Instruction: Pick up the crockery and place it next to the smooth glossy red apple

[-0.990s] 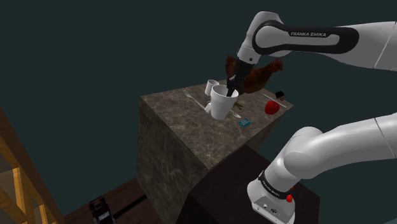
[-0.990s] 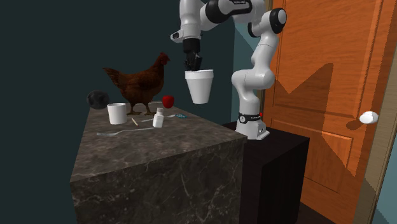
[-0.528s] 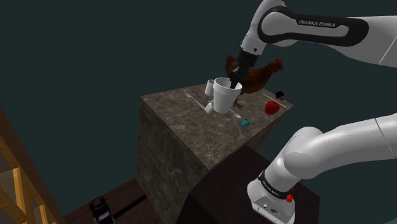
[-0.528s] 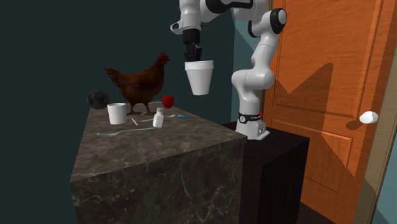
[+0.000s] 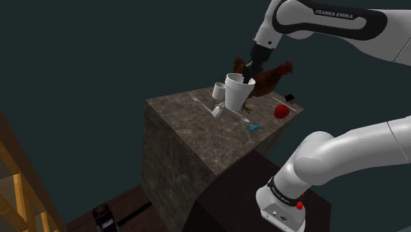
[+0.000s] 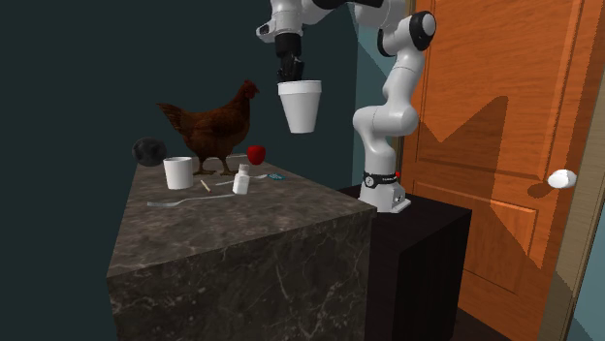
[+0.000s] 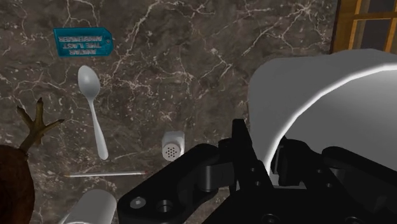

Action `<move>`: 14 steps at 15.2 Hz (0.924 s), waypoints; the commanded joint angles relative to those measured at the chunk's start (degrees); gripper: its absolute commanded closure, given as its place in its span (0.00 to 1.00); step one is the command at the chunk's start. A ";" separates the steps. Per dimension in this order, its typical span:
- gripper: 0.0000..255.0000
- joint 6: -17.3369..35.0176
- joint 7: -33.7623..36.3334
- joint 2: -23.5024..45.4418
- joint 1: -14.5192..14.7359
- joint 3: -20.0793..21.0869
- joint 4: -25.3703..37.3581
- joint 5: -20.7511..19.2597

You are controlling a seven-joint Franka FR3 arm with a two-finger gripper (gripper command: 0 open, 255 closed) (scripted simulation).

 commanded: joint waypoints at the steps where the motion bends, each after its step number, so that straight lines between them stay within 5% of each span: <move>1: 1.00 -0.44 -2.41 0.49 -0.81 -1.95 0.88 -1.05; 14: 1.00 -0.64 -21.46 11.68 -5.06 -17.34 12.40 -5.32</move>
